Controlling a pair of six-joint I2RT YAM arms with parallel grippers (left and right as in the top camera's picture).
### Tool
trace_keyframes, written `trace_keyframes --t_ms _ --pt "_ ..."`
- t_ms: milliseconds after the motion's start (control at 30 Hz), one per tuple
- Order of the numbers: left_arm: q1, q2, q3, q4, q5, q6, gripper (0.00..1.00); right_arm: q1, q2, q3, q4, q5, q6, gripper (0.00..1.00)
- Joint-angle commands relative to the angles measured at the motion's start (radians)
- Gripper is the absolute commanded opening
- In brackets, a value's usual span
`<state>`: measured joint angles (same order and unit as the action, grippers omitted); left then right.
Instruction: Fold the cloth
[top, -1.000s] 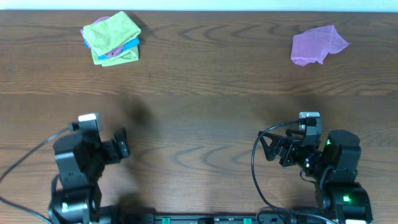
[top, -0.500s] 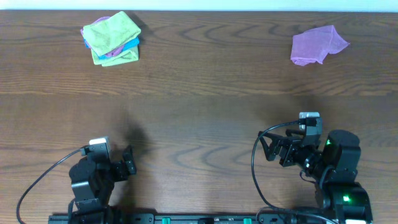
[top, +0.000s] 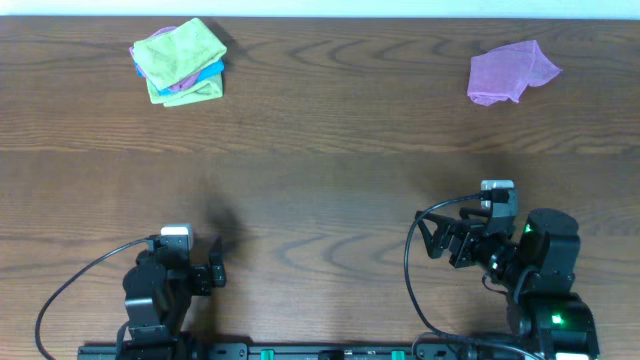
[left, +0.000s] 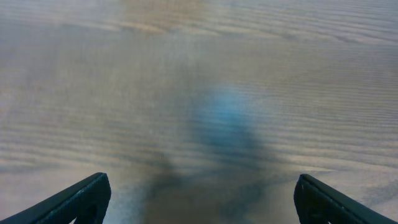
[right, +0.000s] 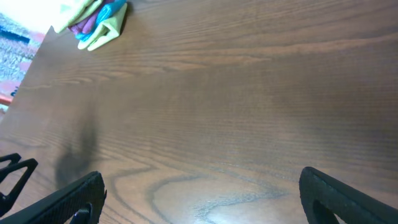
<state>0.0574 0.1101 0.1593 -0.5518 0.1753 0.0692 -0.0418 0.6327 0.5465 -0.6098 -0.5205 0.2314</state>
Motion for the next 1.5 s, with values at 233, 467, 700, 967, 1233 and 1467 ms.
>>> trace_keyframes --t_ms 233,467,700,967,1233,1467 --pt "-0.006 -0.088 -0.011 0.000 -0.019 0.085 0.96 -0.006 -0.005 0.000 -0.001 -0.007 0.011 0.99" --pt "-0.021 -0.107 -0.011 -0.001 -0.027 0.088 0.95 -0.006 -0.004 0.000 -0.001 -0.007 0.011 0.99" --pt "-0.021 -0.106 -0.011 0.002 -0.026 0.088 0.95 -0.006 -0.004 0.000 -0.001 -0.007 0.011 0.99" --pt "-0.021 -0.106 -0.011 0.002 -0.026 0.088 0.95 -0.006 -0.004 0.000 -0.001 -0.007 0.011 0.99" --pt "-0.021 -0.106 -0.011 0.002 -0.026 0.088 0.95 0.004 -0.043 -0.005 -0.107 0.135 -0.031 0.99" --pt "-0.021 -0.106 -0.011 0.002 -0.026 0.088 0.95 0.006 -0.213 -0.135 -0.106 0.233 -0.191 0.99"
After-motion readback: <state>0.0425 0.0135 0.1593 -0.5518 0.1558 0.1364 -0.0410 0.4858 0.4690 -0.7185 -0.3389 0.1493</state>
